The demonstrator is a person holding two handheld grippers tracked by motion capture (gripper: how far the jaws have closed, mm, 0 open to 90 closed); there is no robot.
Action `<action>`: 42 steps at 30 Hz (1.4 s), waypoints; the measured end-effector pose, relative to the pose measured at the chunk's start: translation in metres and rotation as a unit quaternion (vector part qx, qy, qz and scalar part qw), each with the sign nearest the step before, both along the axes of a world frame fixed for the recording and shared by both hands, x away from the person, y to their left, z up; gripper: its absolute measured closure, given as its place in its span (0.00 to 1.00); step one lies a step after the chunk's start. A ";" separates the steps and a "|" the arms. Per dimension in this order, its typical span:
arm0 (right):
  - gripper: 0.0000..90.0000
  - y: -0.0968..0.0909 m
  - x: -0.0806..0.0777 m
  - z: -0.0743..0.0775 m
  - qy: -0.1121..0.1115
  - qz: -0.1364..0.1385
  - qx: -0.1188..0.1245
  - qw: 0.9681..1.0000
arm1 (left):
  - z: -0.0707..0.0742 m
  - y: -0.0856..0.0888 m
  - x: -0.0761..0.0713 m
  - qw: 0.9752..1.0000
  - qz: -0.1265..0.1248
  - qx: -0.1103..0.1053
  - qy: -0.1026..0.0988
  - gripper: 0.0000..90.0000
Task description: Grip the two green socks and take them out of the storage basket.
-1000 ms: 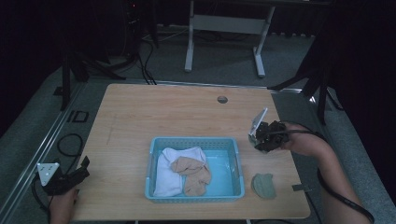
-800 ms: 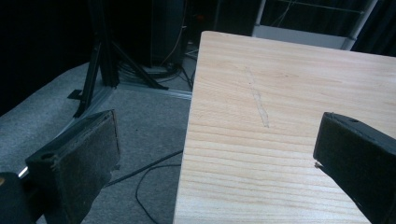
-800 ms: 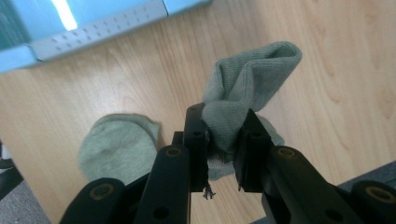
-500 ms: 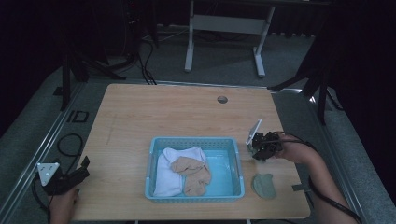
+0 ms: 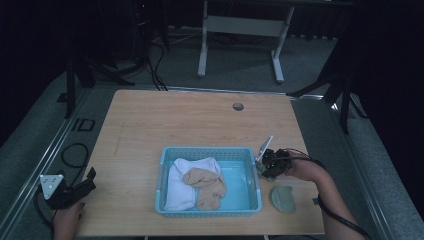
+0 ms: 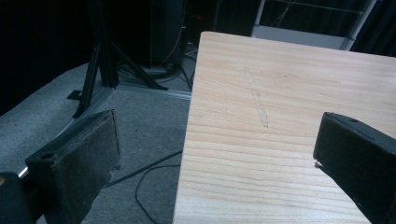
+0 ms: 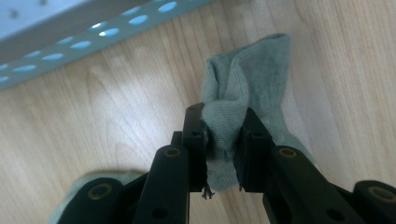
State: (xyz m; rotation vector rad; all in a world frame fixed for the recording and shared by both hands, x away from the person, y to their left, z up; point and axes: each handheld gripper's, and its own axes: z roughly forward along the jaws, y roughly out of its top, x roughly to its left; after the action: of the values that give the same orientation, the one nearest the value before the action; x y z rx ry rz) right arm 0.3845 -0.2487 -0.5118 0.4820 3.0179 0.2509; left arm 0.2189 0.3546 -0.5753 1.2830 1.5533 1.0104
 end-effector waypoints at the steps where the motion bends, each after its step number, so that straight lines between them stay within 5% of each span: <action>1: 0.85 0.000 0.000 -0.002 0.000 -0.002 0.003 1.000 | 0.000 0.000 0.000 1.000 0.000 0.000 0.000 0.01; 5: 0.81 0.000 0.000 -0.004 -0.002 -0.005 0.009 1.000 | 0.000 0.000 0.000 1.000 0.001 0.000 0.000 0.01; 10: 0.70 -0.002 -0.007 0.012 -0.015 0.004 0.012 1.000 | 0.000 0.000 0.000 1.000 0.000 0.000 0.000 0.01; 23: 0.48 -0.031 -0.008 0.038 -0.053 -0.049 0.063 0.995 | 0.000 0.000 0.000 1.000 0.001 0.000 0.000 0.01; 33: 0.33 -0.071 -0.012 0.034 -0.108 -0.139 0.129 0.976 | 0.000 0.000 0.000 1.000 0.000 -0.001 0.000 0.01; 42: 0.29 -0.106 -0.020 0.019 -0.134 -0.215 0.171 0.952 | 0.000 0.000 0.000 1.000 0.001 -0.002 -0.001 0.01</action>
State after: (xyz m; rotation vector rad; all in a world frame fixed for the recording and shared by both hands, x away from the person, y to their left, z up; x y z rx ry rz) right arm 0.3644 -0.3551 -0.4925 1.0195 2.5270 0.7419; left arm 0.2187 0.3548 -0.5754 1.2791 1.5542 1.0087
